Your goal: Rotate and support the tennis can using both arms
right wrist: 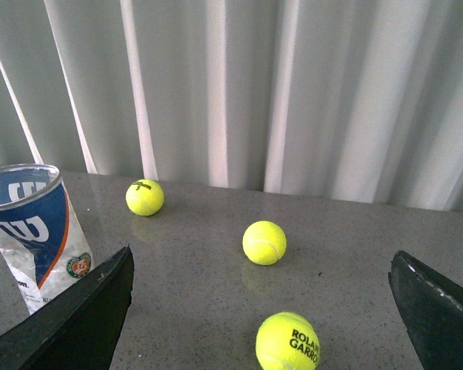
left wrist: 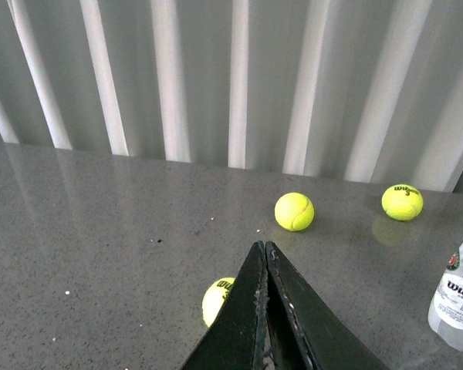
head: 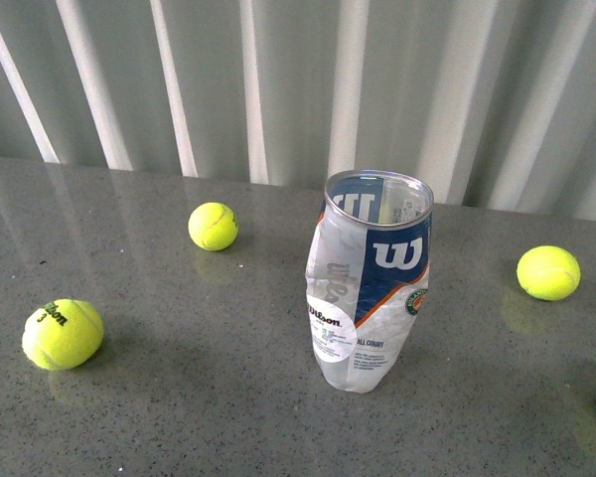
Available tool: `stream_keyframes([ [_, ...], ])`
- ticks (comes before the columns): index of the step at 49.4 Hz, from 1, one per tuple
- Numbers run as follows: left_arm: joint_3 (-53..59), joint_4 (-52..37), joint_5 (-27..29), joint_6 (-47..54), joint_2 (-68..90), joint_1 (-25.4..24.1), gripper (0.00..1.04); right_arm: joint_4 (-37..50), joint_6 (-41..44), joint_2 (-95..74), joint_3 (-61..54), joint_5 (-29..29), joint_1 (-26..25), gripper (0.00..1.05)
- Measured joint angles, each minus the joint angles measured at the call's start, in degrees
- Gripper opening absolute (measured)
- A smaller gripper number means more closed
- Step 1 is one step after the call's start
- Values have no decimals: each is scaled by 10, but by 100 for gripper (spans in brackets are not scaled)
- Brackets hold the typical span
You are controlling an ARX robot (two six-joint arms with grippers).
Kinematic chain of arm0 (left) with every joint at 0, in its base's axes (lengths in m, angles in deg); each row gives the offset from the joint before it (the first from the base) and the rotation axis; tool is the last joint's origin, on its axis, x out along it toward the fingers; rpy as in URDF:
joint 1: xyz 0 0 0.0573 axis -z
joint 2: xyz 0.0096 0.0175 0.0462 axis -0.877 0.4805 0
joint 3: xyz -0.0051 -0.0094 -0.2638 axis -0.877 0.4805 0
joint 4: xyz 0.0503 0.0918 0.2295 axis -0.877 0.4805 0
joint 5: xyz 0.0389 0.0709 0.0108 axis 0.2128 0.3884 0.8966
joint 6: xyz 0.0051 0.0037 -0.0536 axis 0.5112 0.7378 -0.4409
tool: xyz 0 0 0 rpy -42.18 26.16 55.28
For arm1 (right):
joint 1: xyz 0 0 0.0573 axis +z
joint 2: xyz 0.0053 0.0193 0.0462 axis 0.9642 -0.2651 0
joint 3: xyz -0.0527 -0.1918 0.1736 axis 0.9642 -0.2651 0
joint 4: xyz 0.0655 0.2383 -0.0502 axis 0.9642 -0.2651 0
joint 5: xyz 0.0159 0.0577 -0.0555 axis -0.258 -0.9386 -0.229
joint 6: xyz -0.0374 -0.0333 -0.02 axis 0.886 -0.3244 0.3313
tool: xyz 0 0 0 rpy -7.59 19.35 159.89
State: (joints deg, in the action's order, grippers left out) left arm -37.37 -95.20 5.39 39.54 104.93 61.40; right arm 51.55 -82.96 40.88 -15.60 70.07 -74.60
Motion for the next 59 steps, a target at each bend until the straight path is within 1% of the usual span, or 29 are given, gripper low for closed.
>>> stream_keyframes([
  [22,0,70,0,-1,-73,0,4,0,0,0,0,0,0,98],
  [26,0,146,-1,-1,-130,0,4,0,0,0,0,0,0,98],
  [28,0,166,0,-1,-153,0,4,0,0,0,0,0,0,98],
  [54,0,171,0,-1,-170,0,4,0,0,0,0,0,0,98],
  [56,0,171,0,-2,-170,0,14,0,0,0,0,0,0,98],
  [59,0,171,0,-2,-170,0,25,0,0,0,0,0,0,98],
])
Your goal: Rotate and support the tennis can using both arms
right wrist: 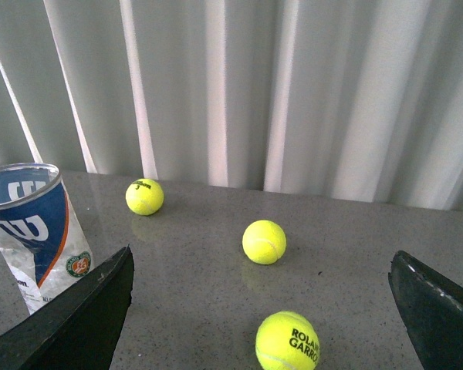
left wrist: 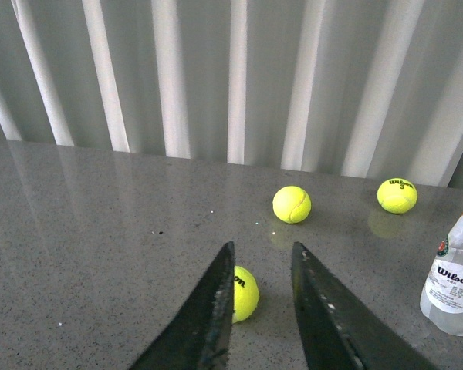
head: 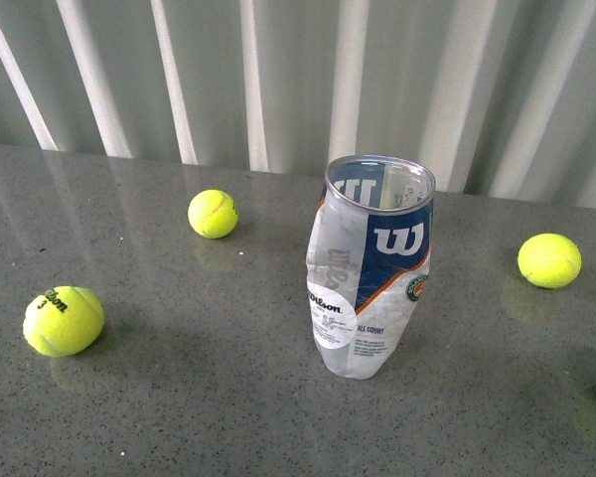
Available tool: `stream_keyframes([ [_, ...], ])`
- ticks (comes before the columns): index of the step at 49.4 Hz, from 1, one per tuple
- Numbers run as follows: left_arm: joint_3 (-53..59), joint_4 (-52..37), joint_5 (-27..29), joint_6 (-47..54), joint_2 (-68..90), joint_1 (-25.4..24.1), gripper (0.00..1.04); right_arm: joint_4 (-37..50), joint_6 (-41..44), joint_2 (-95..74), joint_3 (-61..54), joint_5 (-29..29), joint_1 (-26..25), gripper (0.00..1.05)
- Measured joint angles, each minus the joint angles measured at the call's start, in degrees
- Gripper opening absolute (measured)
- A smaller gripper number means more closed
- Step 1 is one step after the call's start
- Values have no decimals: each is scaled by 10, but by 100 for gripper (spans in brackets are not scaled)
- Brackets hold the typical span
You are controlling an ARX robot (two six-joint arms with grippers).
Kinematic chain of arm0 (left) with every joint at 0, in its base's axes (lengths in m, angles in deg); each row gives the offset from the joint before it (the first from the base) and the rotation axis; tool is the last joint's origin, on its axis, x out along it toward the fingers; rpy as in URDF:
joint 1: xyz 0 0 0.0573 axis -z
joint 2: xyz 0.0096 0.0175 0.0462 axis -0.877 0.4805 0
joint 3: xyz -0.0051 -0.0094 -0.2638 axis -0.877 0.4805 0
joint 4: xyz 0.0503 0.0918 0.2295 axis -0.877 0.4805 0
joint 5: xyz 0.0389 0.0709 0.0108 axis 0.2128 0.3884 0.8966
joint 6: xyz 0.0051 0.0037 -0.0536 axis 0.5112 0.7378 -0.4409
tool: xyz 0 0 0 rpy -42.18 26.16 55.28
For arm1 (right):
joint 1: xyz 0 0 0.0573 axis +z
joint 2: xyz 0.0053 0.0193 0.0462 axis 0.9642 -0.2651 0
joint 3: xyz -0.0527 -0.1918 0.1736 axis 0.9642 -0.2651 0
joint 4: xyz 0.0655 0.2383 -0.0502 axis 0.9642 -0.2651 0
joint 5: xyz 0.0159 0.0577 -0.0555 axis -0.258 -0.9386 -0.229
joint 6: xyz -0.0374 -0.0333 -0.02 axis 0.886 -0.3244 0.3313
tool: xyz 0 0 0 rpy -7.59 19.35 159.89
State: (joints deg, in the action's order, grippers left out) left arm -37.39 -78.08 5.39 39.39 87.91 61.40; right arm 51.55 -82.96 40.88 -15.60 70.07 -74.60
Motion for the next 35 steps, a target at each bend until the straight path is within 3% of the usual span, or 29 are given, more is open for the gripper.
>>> stream_keyframes([
  [24,0,0,0,0,0,0,100,0,0,0,0,0,0,98],
  [35,0,0,0,0,0,0,98,0,0,0,0,0,0,98],
])
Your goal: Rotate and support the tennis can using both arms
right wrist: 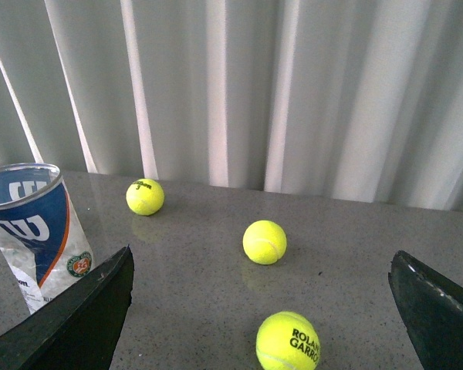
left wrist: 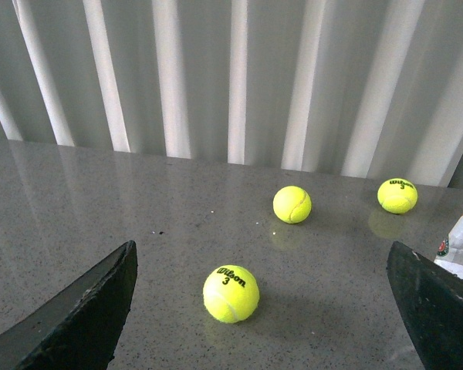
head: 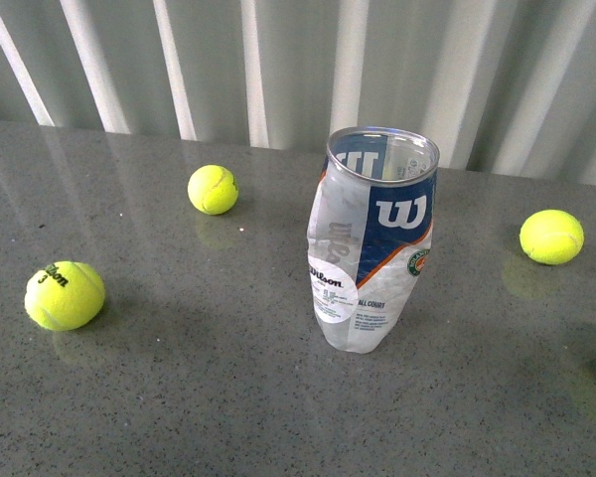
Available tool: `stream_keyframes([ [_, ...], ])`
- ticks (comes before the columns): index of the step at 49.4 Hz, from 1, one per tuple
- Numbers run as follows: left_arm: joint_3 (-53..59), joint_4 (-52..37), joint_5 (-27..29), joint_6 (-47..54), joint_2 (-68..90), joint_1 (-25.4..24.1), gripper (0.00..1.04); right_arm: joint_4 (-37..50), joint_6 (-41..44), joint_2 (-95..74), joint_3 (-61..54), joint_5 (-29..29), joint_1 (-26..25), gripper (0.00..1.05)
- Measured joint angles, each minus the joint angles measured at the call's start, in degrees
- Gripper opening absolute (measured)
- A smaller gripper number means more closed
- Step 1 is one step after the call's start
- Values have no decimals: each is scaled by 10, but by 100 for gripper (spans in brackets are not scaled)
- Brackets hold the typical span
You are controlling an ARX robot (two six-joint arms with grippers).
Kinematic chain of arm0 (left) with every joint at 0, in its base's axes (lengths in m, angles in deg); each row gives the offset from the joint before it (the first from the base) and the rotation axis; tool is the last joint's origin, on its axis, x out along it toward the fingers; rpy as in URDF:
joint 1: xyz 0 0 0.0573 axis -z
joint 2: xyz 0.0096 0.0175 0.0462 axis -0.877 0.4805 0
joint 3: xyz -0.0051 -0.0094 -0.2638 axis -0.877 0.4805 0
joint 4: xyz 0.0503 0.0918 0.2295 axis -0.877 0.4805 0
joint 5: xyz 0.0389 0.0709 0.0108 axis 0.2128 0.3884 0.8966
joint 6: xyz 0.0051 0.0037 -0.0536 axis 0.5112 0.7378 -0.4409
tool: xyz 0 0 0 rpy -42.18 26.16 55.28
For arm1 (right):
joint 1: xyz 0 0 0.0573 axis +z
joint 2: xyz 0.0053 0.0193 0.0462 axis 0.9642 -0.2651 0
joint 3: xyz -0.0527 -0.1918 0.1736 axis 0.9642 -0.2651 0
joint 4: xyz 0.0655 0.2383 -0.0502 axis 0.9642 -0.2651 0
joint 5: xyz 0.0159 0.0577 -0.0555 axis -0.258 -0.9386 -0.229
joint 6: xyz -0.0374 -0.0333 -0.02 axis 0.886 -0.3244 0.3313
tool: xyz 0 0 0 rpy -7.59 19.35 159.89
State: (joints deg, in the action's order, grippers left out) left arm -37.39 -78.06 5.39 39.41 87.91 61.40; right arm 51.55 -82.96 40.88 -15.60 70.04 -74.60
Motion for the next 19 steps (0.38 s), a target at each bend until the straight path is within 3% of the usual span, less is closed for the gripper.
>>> stream_keyframes([
  [19,0,0,0,0,0,0,98,0,0,0,0,0,0,98],
])
